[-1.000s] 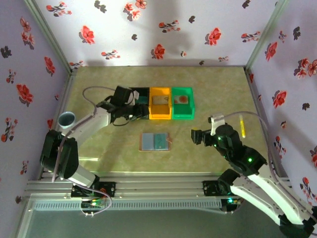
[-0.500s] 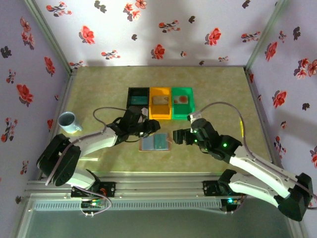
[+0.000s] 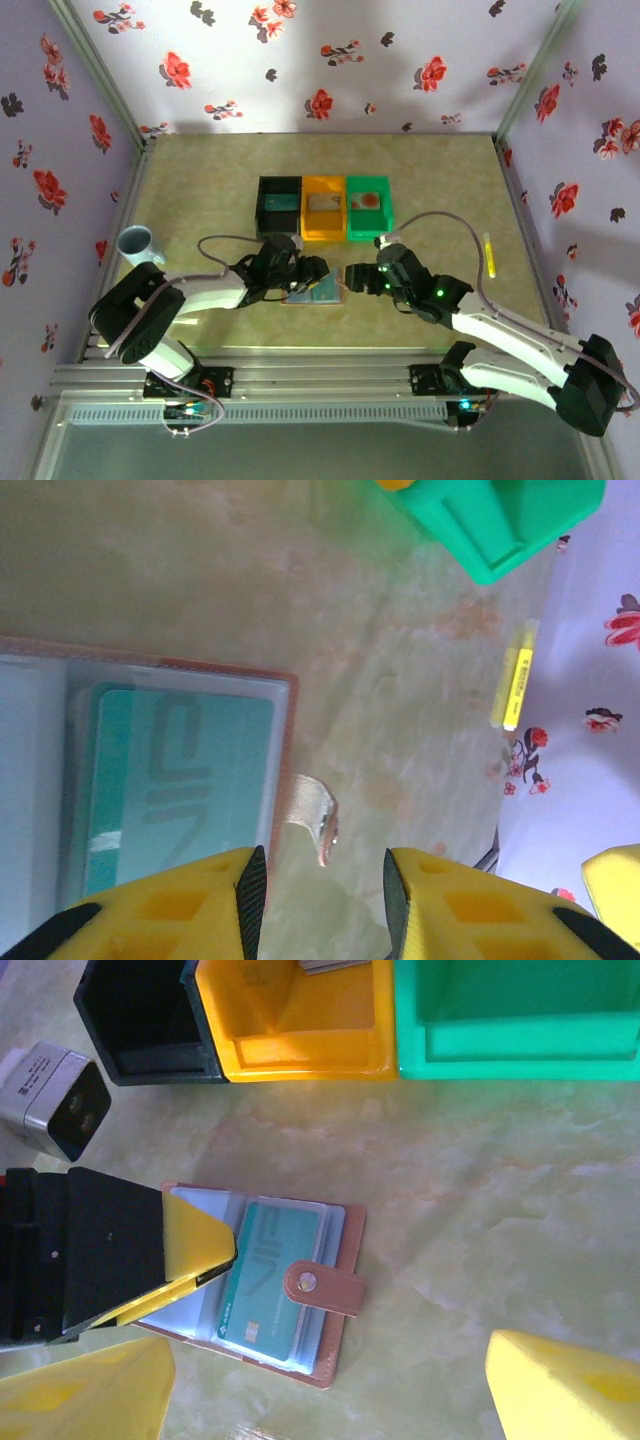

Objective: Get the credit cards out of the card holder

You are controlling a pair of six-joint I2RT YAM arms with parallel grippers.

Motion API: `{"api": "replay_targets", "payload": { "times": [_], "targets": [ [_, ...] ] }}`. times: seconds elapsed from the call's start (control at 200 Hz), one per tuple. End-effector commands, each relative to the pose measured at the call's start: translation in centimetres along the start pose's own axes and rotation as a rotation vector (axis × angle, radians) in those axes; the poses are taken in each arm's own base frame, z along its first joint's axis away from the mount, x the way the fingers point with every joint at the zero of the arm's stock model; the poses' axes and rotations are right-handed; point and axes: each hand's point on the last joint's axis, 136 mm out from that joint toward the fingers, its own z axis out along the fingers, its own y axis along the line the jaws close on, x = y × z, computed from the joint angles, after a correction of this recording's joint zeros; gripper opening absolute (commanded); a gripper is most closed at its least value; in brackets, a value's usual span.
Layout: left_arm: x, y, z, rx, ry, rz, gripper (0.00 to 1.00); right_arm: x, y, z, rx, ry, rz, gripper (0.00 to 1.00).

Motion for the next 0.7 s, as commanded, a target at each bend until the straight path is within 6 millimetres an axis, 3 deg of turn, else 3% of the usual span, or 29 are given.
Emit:
{"api": "replay_targets", "payload": {
  "times": [0.0,0.695],
  "targets": [
    [-0.2,0.0,-0.4,-0.02,-0.04,0.023,0.4,0.5,0.6,0.8,-0.027,0.015,0.038,0.81],
    [0.4,3.3,-0.9,-0.152,-0.057,0.057,0.38,1.8,2.2,4.2,-0.045,0.106,0.101,0.65]
  ]
}}
